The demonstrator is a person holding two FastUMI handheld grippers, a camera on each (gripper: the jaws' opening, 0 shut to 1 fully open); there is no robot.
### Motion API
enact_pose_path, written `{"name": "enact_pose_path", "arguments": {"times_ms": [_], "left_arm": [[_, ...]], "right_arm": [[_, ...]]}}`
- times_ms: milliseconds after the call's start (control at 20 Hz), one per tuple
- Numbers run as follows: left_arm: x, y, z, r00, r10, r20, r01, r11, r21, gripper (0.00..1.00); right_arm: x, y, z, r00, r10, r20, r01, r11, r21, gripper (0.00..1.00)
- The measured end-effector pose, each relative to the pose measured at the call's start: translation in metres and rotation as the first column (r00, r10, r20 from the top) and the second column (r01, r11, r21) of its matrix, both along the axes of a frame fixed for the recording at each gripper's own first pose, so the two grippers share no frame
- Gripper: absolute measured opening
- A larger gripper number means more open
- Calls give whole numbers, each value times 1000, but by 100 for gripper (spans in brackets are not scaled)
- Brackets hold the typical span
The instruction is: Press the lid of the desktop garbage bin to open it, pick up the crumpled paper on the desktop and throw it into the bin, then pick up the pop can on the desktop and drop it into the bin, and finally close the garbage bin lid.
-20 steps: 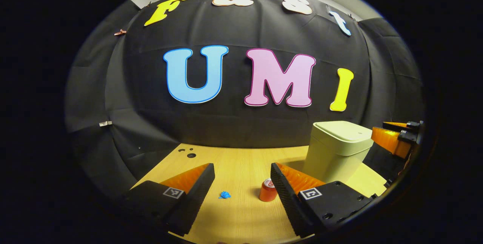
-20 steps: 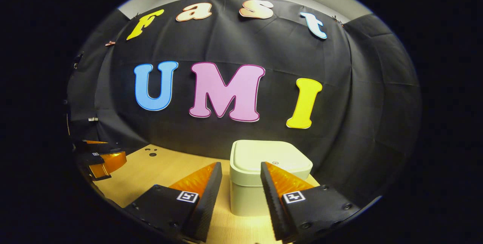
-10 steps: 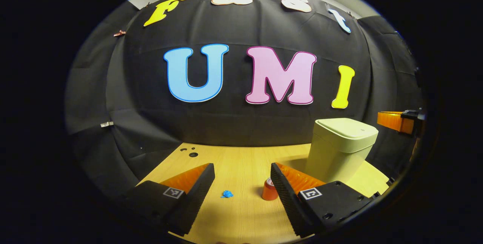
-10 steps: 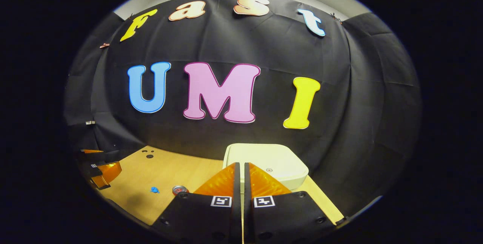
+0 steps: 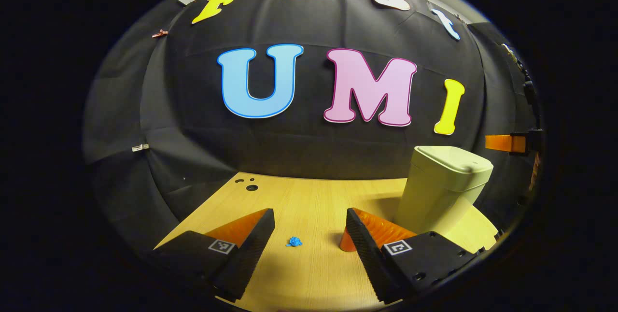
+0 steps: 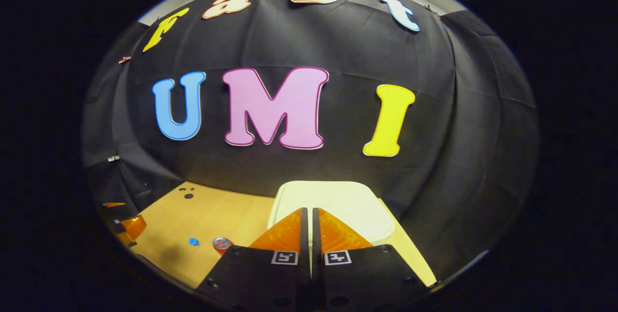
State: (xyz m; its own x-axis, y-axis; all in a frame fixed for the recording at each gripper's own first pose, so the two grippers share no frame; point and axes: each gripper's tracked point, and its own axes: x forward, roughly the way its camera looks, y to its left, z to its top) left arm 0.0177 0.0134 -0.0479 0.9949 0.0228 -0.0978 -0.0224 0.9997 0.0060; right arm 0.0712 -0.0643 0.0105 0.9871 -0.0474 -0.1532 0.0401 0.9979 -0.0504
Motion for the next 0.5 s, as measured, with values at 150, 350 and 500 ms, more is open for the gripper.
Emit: {"name": "enact_pose_path", "arguments": {"times_ms": [150, 350, 500], "left_arm": [[-1, 4, -9, 1000, 8, -27, -9, 1000, -8, 96], [-1, 11, -21, 997, 28, -73, -29, 999, -21, 96], [-1, 13, -31, 994, 40, -105, -45, 998, -45, 96]], "right_arm": [[17, -23, -20, 997, -35, -65, 36, 999, 8, 5], [27, -39, -38, 990, -63, -123, 71, 996, 62, 5], [32, -37, -42, 991, -44, -124, 51, 997, 57, 5]]}}
